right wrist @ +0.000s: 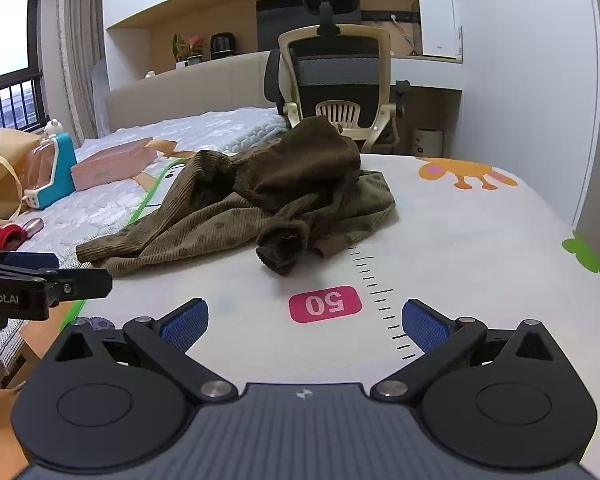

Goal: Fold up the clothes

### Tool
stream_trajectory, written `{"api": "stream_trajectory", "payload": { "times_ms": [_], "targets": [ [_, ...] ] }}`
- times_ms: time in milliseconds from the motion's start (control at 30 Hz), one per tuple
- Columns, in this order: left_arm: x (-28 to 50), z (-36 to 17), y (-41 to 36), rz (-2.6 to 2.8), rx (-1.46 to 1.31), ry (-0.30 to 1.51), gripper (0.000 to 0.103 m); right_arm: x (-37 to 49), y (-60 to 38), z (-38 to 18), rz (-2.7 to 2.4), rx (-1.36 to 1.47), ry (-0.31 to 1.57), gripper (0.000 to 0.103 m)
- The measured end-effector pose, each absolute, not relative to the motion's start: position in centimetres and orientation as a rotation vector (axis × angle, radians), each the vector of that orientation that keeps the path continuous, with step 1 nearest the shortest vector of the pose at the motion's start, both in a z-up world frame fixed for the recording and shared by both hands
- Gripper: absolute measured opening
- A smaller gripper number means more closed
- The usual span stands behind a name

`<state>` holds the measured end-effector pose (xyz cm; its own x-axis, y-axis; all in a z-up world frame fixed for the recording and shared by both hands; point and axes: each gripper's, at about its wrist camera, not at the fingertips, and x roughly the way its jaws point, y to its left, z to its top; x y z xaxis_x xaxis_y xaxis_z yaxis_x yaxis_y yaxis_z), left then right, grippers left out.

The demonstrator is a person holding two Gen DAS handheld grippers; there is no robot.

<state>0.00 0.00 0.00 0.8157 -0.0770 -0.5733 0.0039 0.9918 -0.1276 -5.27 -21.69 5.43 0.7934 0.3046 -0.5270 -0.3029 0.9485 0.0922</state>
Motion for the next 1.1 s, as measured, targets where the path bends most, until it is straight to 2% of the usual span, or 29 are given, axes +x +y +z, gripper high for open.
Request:
{"api": "stream_trajectory", "payload": {
  "times_ms": [300,1100],
  "targets": [
    [0.1,-0.3,-0.7,-0.025,-0.035,0.595,0.103,-6.1,-22.0,5.3,0.324,-0.017,0.517,0.103],
    [0.1,-0.7,-0.4,-0.037,-0.056,0.628,0.103,-5.4,-21.6,5.4,0.323,-0.020,0.540,0.103]
  ]
}}
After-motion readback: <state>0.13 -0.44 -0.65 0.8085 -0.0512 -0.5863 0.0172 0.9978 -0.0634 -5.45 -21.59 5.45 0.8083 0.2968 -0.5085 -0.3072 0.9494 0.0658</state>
